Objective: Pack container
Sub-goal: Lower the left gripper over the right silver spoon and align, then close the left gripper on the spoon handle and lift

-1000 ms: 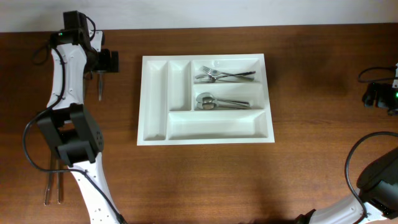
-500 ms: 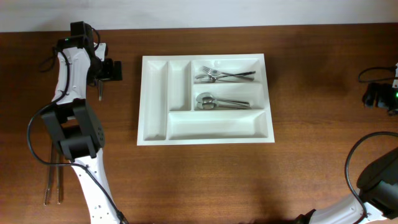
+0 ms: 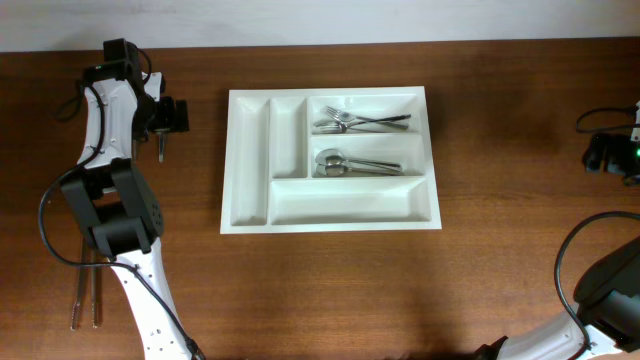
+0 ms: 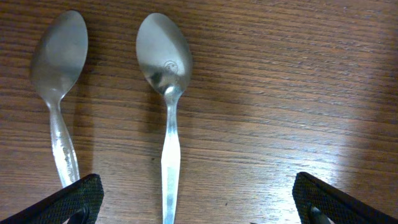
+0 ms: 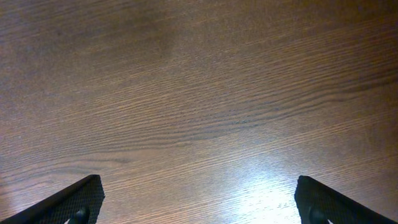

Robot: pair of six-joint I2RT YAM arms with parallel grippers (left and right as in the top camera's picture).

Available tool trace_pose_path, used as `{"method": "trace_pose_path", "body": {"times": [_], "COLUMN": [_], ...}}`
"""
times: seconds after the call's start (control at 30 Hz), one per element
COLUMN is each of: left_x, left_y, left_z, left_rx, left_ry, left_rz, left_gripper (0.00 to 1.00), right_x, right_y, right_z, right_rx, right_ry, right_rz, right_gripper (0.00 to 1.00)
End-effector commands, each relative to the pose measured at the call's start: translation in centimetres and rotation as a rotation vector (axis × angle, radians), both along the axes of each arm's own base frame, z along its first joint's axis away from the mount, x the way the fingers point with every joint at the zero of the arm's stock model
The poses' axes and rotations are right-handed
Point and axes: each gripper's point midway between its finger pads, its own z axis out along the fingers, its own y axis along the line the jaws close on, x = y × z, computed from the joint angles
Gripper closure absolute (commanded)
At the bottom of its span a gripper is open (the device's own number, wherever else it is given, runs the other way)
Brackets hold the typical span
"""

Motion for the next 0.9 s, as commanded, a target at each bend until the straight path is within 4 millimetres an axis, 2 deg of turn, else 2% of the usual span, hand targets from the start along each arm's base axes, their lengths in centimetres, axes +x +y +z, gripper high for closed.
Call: {"method": "trace_pose_path", "body": {"times": [0.0,0.37,0.83,0.87], "left_x": [0.3,-0.2,0.4,0.5], "left_y": [-0.1,-0.2,-0.1,-0.1], "left_z": [-0.7,-3.5,-3.6,-3.6], "left_rx": [-0.021,-0.031,-0.025,-0.024], "left_ry": [-0.001,0.051,0.026,0.023], "left_rz": [0.006,0.004,0.000,0.000], "left_gripper": [0.01,0.01,0.00,0.04], "right_x": [0.0,0.0,0.0,0.0], "right_y": [0.2,0.2,0.2,0.2], "right_z": [-0.5,-0.5,-0.5,-0.5], "right_rx": [0.018,0.018,0.018,0.018], "right_ry": [0.002,0.002,0.002,0.002], "right_rz": [0.002,0.002,0.002,0.002], "right_gripper": [0.01,0.01,0.01,0.01]}}
